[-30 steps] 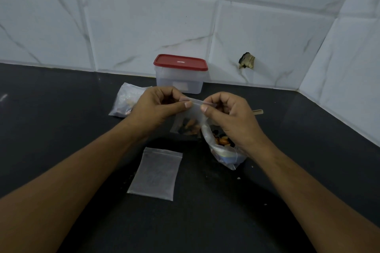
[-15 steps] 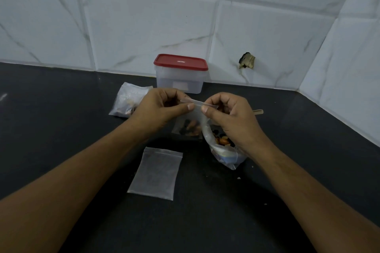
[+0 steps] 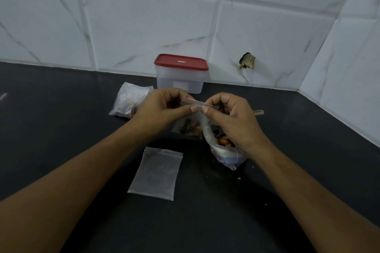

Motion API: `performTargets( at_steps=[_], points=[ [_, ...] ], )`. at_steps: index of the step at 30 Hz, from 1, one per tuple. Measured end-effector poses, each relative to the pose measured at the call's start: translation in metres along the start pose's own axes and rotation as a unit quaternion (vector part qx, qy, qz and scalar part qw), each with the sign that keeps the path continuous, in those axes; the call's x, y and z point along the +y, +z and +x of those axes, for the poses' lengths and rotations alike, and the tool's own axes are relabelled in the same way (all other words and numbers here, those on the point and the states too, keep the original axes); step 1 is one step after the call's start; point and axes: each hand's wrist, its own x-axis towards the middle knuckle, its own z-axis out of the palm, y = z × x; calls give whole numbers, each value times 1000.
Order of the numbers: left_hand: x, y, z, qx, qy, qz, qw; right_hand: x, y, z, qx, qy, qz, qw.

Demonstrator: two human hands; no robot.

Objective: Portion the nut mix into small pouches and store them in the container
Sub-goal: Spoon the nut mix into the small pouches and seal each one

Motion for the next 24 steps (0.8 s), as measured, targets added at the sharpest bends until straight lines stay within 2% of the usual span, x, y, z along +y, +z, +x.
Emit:
performTargets(
  at_steps=[5,13,18,24],
  points=[
    [0,-1,1,6,10,-4,1000,-2,1,-1,-15,1,11,1000],
    [-3,0,0,9,2,21,1000,2,-2,0,12,17,10,1000],
    [-1,0,1,4,3,43,999,1,0,-1,-9,13,1,1000],
    [-1,0,1,15,5,28,999,0,0,0,-6,14,28,999]
  ],
)
